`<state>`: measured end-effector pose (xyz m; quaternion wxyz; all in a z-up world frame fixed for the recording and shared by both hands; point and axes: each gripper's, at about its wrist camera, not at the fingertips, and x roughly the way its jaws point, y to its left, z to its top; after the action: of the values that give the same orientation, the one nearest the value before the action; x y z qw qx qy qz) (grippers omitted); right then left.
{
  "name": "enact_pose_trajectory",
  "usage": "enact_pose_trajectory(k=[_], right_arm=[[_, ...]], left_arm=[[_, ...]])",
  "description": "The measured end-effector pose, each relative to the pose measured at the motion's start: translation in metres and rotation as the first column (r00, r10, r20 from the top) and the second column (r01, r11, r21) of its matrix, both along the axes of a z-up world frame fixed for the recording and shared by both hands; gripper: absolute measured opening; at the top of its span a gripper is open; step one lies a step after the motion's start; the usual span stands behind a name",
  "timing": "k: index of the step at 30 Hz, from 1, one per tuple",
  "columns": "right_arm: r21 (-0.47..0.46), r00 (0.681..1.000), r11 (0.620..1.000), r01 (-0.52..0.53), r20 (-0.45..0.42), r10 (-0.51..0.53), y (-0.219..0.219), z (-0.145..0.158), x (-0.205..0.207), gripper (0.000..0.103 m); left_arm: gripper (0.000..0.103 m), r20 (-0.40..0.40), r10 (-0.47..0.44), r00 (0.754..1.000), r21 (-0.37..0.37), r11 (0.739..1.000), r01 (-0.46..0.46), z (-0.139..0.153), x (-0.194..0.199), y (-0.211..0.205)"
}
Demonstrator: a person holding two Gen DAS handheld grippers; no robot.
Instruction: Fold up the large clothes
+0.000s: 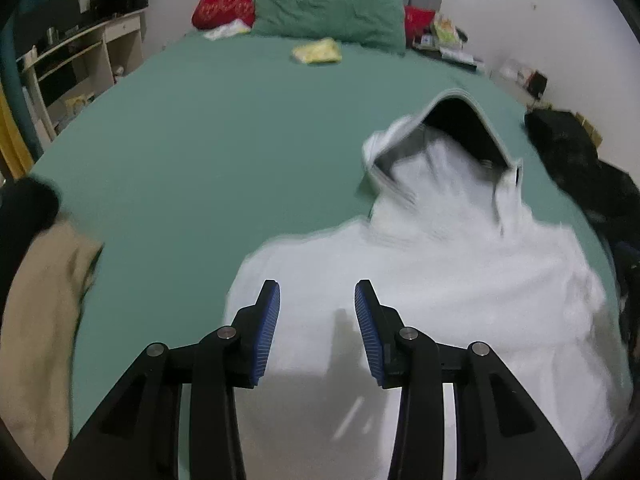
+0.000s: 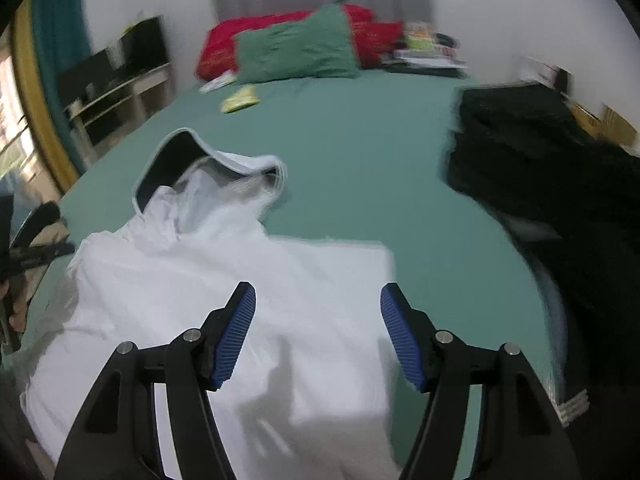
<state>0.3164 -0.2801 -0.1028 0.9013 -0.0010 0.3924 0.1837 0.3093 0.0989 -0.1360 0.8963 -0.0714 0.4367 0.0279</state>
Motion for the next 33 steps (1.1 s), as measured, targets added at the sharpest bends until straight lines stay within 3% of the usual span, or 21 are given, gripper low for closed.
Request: enact_pose_trajectory(k=[3,6,10,11,12,13,18,22,24,25,26,27,28,29,33], right_arm=[[-0.027,0.997,0.997,-0.076,-0.017,0.075,0.046,-0.014,0.052,0.065],[-0.048,0.996,0.995,-0.085,-0.030,0.084,0.079,-0.031,0.099,0.065],[0.049,0.987,0.998,-0.031,-0.155,0.038,0.081,-0.063,0.155,0.062],[0.074,0.984,0.996,-0.043,-0.169,0.055,0.080,-0.069,0.162,0.036],[0.080,0.982,0.995,-0.054,-0.177,0.068,0.080,-0.072,0.166,0.013],[0.074,0.984,0.996,-0.054,-0.165,0.066,0.078,-0.071,0.165,0.006],[-0.067,0.991,0.991,-0.120,-0.065,0.115,0.062,-0.040,0.112,0.006],[-0.128,0.977,0.971,-0.202,-0.101,0.190,0.047,-0.029,0.067,0.006],[-0.109,0.952,0.955,-0.274,-0.173,0.253,0.042,-0.039,0.061,0.008],[-0.089,0.945,0.954,-0.286,-0.192,0.266,0.039,-0.043,0.060,0.014],[-0.067,0.943,0.957,-0.283,-0.203,0.265,0.033,-0.044,0.057,0.030],[-0.029,0.939,0.958,-0.285,-0.209,0.273,0.024,-0.042,0.055,0.041],[0.019,0.936,0.957,-0.288,-0.208,0.286,0.015,-0.037,0.053,0.059],[0.059,0.938,0.957,-0.283,-0.190,0.289,0.005,-0.031,0.052,0.067],[0.184,0.942,0.947,-0.264,-0.161,0.295,-0.021,-0.014,0.068,0.077]], left_arm=[[0.041,0.031,-0.005,1.000,-0.013,1.000,0.005,-0.005,0.042,-0.017],[0.041,0.018,-0.026,1.000,-0.018,0.999,0.026,-0.018,0.083,-0.030],[0.041,-0.033,-0.031,0.999,-0.015,0.999,0.031,-0.042,0.124,-0.033],[0.038,-0.044,-0.026,0.999,-0.028,0.999,0.025,-0.047,0.131,-0.030],[0.028,-0.043,-0.020,0.999,-0.038,0.999,0.018,-0.049,0.135,-0.028],[0.012,-0.040,-0.022,0.999,-0.035,0.999,0.021,-0.048,0.136,-0.027],[0.008,-0.029,-0.034,0.999,0.004,0.999,0.034,-0.032,0.110,-0.023],[0.010,-0.095,-0.126,0.987,0.012,0.992,0.127,-0.027,0.079,-0.024],[0.017,-0.114,-0.157,0.981,0.001,0.987,0.159,-0.024,0.068,-0.025],[0.034,-0.122,-0.158,0.980,0.004,0.987,0.159,-0.021,0.062,-0.022],[0.043,-0.117,-0.157,0.981,-0.003,0.987,0.158,-0.016,0.055,-0.018],[0.043,-0.105,-0.163,0.981,-0.020,0.987,0.162,-0.011,0.051,-0.013],[0.043,-0.083,-0.173,0.981,-0.044,0.984,0.170,-0.002,0.045,-0.008],[0.044,-0.066,-0.178,0.982,-0.055,0.983,0.174,0.005,0.041,-0.003],[0.056,0.042,-0.130,0.991,-0.095,0.987,0.133,0.035,0.043,0.019]])
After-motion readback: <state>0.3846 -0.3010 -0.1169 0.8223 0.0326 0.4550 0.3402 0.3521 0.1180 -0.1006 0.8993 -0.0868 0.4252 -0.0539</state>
